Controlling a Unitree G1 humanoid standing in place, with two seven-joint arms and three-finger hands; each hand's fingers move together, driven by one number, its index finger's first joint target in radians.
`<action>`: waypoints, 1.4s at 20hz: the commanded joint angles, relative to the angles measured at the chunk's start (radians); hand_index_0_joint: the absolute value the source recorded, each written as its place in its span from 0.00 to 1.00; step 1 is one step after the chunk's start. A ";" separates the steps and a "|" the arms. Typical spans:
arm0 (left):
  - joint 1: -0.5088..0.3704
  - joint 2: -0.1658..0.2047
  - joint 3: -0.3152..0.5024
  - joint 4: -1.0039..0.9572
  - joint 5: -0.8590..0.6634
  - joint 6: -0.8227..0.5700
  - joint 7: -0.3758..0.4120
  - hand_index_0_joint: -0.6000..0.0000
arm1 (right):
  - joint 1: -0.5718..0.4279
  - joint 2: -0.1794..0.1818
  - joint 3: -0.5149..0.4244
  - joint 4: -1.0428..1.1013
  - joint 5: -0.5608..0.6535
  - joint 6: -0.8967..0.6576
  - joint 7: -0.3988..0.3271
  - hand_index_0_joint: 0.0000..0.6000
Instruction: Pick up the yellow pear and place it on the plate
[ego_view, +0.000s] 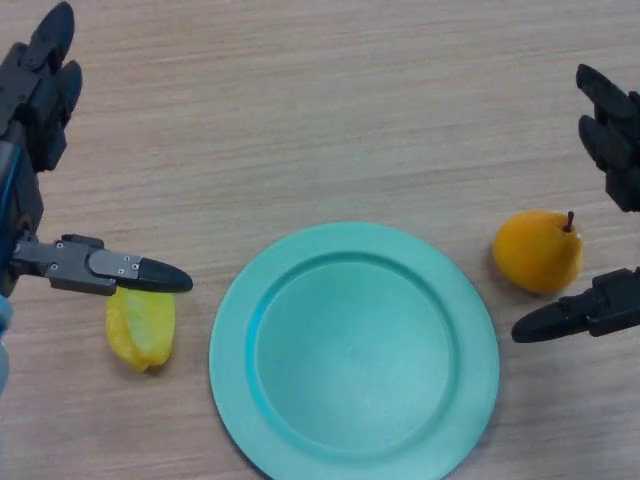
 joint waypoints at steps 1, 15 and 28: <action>-0.027 0.058 0.100 -0.054 -0.012 -0.158 0.008 1.00 | -0.017 -0.040 -0.096 -0.051 -0.018 -0.148 -0.011 0.00; -0.007 0.041 0.084 -0.079 -0.072 -0.112 0.000 1.00 | -0.043 -0.085 -0.137 0.211 -0.007 -0.391 -0.012 0.00; -0.045 0.025 0.012 -0.012 -0.004 -0.105 0.012 1.00 | -0.255 -0.197 -0.099 0.875 -0.106 -0.823 -0.171 0.00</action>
